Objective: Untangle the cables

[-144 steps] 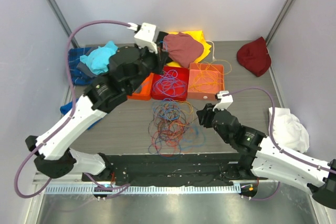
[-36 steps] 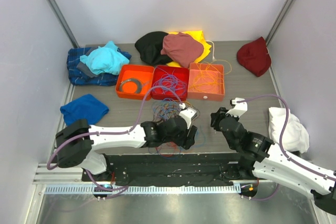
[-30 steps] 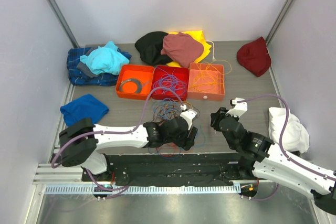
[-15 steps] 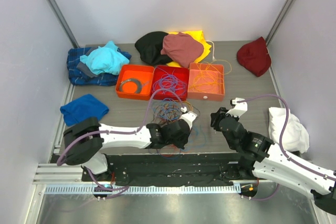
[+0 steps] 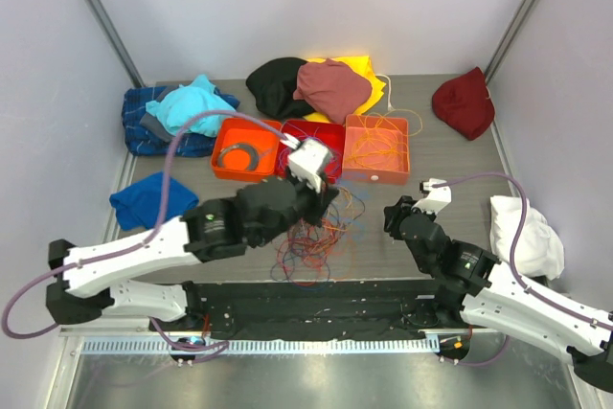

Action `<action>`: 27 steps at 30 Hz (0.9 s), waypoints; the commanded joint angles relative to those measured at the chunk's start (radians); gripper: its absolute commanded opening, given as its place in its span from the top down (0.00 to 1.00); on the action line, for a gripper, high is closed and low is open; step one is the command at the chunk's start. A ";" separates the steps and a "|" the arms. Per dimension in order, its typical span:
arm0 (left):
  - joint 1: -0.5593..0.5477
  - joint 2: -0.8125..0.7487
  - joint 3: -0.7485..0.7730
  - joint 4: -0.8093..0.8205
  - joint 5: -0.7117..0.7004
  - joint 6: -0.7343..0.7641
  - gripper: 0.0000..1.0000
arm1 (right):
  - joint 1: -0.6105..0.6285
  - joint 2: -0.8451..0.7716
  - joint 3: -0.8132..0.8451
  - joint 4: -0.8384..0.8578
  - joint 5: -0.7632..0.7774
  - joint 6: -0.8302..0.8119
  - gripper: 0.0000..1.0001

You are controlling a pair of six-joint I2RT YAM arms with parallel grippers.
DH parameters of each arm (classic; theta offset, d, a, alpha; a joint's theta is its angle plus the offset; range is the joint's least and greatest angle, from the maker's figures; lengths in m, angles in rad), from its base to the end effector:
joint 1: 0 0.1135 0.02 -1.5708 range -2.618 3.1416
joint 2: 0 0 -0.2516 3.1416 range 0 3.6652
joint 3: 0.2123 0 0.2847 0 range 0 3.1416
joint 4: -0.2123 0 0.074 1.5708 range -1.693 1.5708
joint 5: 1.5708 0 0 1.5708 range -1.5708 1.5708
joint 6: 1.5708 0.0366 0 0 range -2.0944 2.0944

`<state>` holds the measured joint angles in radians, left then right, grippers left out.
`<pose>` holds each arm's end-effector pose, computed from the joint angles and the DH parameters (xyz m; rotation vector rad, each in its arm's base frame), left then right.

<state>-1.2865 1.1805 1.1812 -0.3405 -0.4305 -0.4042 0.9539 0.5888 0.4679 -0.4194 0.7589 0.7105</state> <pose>0.0998 -0.2872 0.3706 0.5528 1.8678 -0.7393 0.1250 0.1327 0.2275 0.1969 1.9544 0.2879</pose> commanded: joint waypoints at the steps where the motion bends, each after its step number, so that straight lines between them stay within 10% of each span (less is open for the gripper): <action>1: 0.000 -0.019 0.188 -0.138 -0.195 0.185 1.00 | 0.002 -0.014 0.026 0.047 0.011 0.014 0.60; 27: 0.536 0.471 0.543 -0.103 0.039 0.093 1.00 | 0.003 -0.067 -0.006 0.076 0.023 -0.036 0.60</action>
<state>-0.7658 1.6226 1.6547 -0.4904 -0.4488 -0.2852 0.9539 0.5358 0.4580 -0.3794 0.7448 0.6945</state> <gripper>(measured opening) 0.014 0.399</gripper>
